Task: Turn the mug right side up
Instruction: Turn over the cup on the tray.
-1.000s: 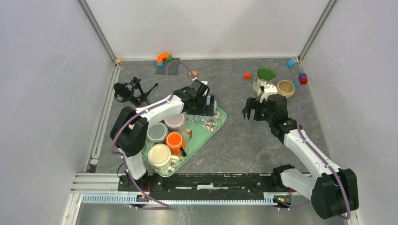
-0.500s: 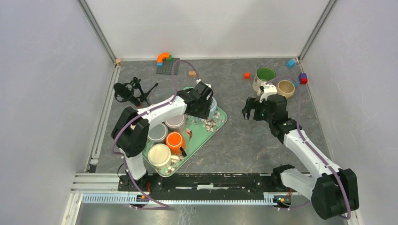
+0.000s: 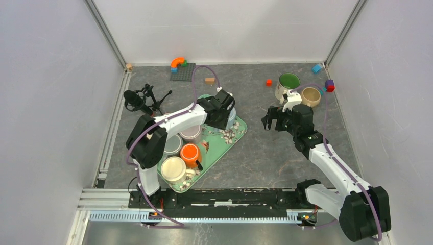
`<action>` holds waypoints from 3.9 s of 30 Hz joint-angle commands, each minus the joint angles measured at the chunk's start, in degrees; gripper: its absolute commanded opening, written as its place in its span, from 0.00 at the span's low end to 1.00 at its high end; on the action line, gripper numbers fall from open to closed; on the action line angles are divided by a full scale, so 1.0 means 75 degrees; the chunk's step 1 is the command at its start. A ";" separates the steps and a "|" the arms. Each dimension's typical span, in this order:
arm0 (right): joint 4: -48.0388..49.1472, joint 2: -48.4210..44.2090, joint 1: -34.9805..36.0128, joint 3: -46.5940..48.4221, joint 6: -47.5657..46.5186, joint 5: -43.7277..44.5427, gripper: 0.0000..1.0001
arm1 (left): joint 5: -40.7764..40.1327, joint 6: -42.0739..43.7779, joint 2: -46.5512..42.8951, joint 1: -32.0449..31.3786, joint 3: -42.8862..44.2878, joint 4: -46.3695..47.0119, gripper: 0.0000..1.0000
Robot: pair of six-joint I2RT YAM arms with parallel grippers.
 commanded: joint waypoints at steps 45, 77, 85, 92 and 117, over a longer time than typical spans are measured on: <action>0.1252 -0.0107 0.0112 -0.0452 0.0537 -0.0994 0.98 | -0.1703 0.0512 -0.0503 -0.0023 -0.1296 0.2693 0.42; 0.1544 0.0170 0.0170 -0.0550 0.0729 -0.1499 0.98 | -0.1821 0.0323 -0.1483 -0.0079 -0.1545 0.3382 0.02; 0.2354 0.0327 0.0179 -0.0732 0.1536 -0.2265 0.98 | -0.1431 -0.0254 -0.2327 -0.0078 -0.1732 0.3856 0.02; 0.3200 0.0268 0.0263 -0.0931 0.2320 -0.2867 0.98 | -0.0587 -0.1119 -0.2868 -0.0078 -0.1764 0.4480 0.02; 0.9910 0.2036 0.0326 -0.1495 0.6883 -0.4606 0.93 | 0.1757 -0.3184 -0.3316 -0.0130 -0.0775 0.5732 0.02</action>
